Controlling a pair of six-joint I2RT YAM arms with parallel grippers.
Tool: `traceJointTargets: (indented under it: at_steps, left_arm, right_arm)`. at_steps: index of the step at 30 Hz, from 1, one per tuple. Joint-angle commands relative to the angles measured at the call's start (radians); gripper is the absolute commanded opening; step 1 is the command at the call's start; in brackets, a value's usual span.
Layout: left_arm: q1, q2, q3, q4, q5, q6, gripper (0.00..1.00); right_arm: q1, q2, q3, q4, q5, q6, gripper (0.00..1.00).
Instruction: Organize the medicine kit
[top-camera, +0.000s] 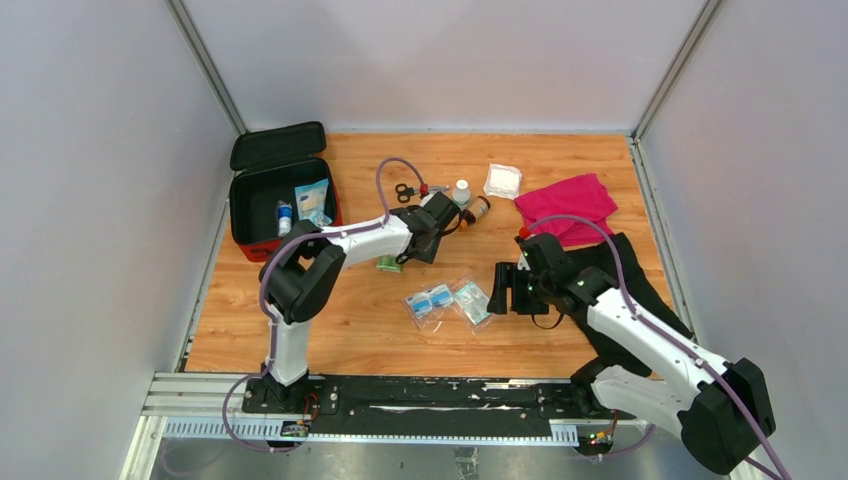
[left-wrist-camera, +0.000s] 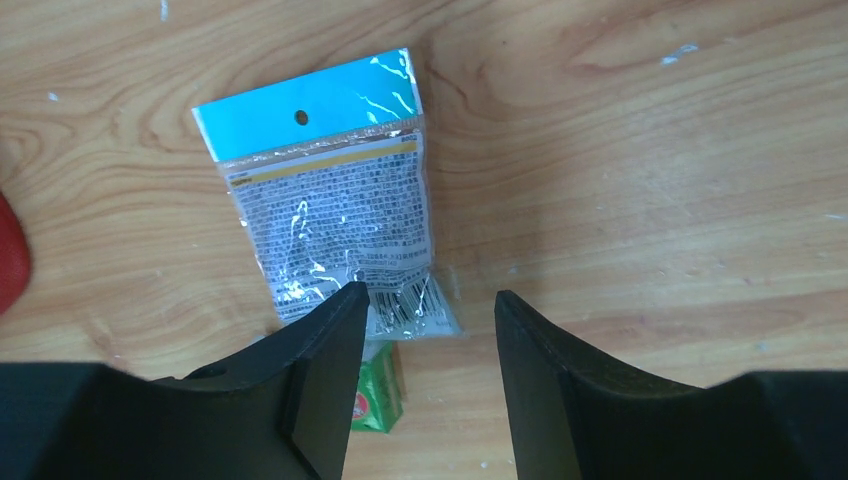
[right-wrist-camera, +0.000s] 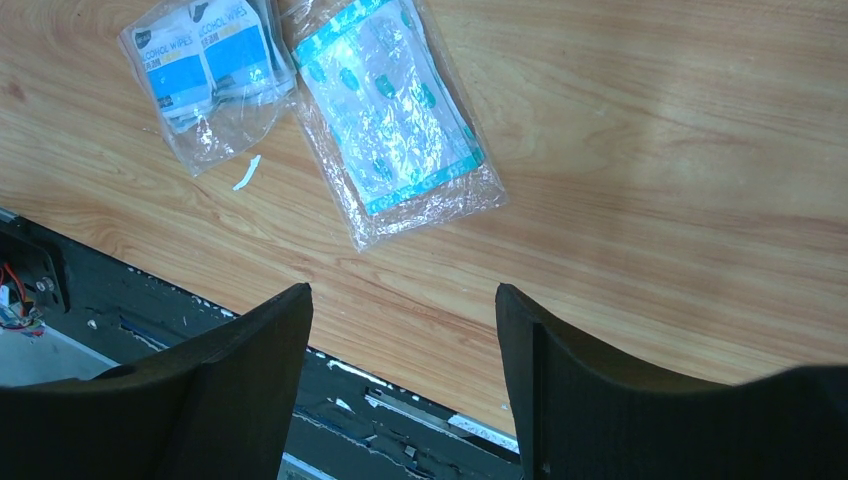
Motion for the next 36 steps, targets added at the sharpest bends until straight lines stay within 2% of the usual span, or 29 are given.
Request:
traceJointTargets:
  at_steps: [1, 9, 14, 22, 28, 36]
  left_arm:
    - [0.003, 0.037, 0.044, 0.031, -0.047, 0.012, 0.54]
    - [0.008, 0.012, 0.05, 0.029, -0.055, 0.018, 0.53]
    - [0.019, -0.025, 0.054, 0.029, -0.056, 0.018, 0.56]
    - [0.068, 0.009, 0.058, 0.04, -0.001, -0.003, 0.56]
    - [0.093, 0.063, 0.084, 0.054, 0.054, -0.019, 0.52]
    - [0.094, 0.077, 0.066, 0.054, 0.067, -0.02, 0.41]
  right_arm:
    - [0.009, 0.006, -0.008, -0.024, -0.004, -0.008, 0.72]
    - [0.008, 0.011, -0.008, -0.024, 0.003, -0.005, 0.72]
    - [0.008, 0.03, -0.001, -0.024, -0.004, -0.008, 0.72]
    - [0.008, 0.028, -0.005, -0.024, -0.006, -0.013, 0.72]
    - [0.008, 0.026, -0.001, -0.03, -0.009, -0.02, 0.72]
    - [0.009, 0.023, -0.002, -0.036, -0.003, -0.019, 0.72]
